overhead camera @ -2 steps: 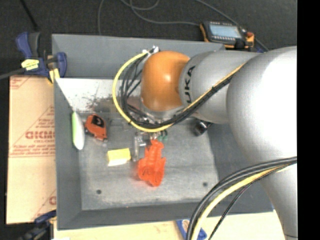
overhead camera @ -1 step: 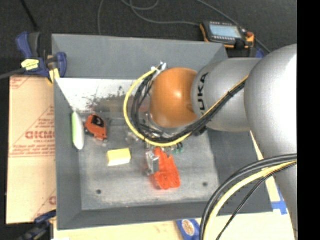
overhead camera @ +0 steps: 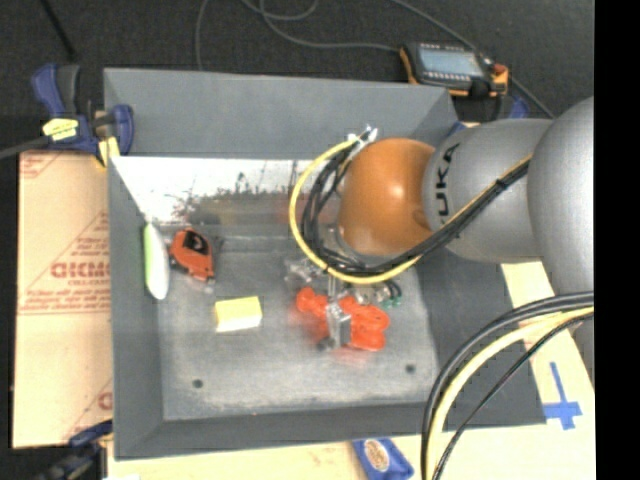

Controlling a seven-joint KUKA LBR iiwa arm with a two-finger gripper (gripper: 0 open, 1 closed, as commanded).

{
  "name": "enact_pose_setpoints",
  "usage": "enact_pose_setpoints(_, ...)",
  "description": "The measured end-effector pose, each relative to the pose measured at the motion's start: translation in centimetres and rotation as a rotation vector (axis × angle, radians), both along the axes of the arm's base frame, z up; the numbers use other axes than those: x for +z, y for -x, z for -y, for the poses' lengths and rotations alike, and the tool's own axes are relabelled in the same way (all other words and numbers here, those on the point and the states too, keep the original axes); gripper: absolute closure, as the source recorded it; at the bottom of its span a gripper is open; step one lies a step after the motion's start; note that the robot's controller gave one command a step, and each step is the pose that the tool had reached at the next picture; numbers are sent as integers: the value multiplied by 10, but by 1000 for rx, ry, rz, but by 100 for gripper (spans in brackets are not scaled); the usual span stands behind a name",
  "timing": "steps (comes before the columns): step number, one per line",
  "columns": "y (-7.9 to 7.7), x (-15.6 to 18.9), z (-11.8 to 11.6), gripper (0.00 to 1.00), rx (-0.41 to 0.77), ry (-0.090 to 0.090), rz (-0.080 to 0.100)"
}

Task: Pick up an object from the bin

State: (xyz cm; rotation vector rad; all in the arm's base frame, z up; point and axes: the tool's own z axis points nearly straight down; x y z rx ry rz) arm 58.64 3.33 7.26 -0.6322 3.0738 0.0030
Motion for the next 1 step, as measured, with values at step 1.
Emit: enact_pose_setpoints(1, 11, 11, 58, 100, 26, 2, 1)
